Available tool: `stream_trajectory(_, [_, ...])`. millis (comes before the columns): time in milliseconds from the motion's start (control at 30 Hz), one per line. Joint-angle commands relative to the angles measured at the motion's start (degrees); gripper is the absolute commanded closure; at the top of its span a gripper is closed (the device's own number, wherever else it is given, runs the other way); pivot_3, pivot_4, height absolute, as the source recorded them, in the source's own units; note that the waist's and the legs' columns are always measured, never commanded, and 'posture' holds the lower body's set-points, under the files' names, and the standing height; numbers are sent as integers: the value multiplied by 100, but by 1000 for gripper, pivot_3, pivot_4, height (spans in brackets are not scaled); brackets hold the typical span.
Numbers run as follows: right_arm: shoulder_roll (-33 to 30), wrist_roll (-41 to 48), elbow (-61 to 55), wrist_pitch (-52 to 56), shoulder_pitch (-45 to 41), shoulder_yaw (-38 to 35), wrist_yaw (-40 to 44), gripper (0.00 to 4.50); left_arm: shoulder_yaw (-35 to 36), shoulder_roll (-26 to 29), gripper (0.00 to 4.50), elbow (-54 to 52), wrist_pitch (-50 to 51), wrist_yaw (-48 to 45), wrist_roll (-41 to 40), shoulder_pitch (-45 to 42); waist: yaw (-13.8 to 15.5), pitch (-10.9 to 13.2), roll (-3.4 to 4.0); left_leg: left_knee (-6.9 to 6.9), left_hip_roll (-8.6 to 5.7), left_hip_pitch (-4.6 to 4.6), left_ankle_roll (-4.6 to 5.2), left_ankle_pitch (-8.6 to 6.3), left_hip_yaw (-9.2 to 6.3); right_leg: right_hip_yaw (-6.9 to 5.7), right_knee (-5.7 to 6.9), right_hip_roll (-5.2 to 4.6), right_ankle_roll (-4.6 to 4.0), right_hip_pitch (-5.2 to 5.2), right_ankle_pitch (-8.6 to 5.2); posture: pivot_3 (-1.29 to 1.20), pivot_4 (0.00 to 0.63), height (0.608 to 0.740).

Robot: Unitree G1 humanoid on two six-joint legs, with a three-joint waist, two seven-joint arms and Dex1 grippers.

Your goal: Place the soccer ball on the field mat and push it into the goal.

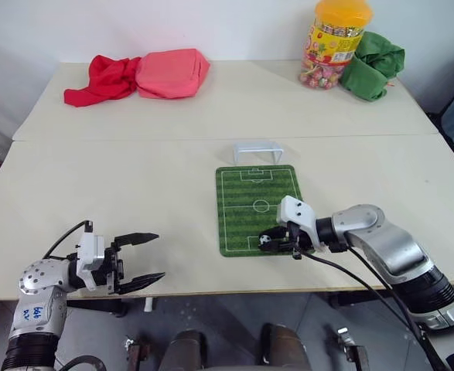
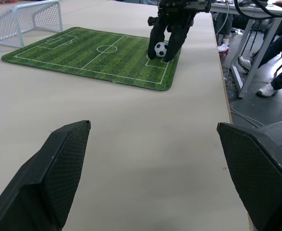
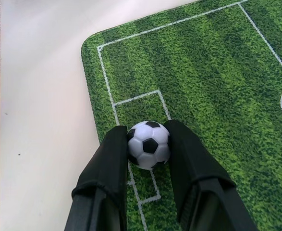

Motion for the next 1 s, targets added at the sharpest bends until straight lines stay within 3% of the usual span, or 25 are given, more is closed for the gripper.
stream_trajectory(33, [58, -18, -13, -40, 46, -134, -9, 3661, 77, 32, 0, -37, -17, 5, -92, -37, 0, 0, 0, 0, 0, 0, 0, 0, 0, 0, 0, 0, 0, 0, 0, 0, 150, 740])
stream_trajectory(100, [104, 41, 4, 8, 33, -189, -32, 3661, 77, 31, 0, -8, -23, 9, -83, -67, 0, 0, 0, 0, 0, 0, 0, 0, 0, 0, 0, 0, 0, 1, 0, 0, 150, 740])
stream_trajectory(300, [59, 55, -147, -43, 84, -219, 53, 1716, 84, 24, 0, 70, -56, 14, -63, -137, -2, 0, 0, 0, 0, 0, 0, 0, 0, 0, 0, 0, 0, 0, 0, 0, 150, 740])
stream_trajectory(1000, [-22, 191, -606, -12, -301, -655, 75, 1716, -27, -105, 0, 447, -173, -29, 22, -501, 0, 0, 0, 1, 0, 0, 0, 0, 1, 0, 0, 0, 0, 0, 0, 0, 150, 740])
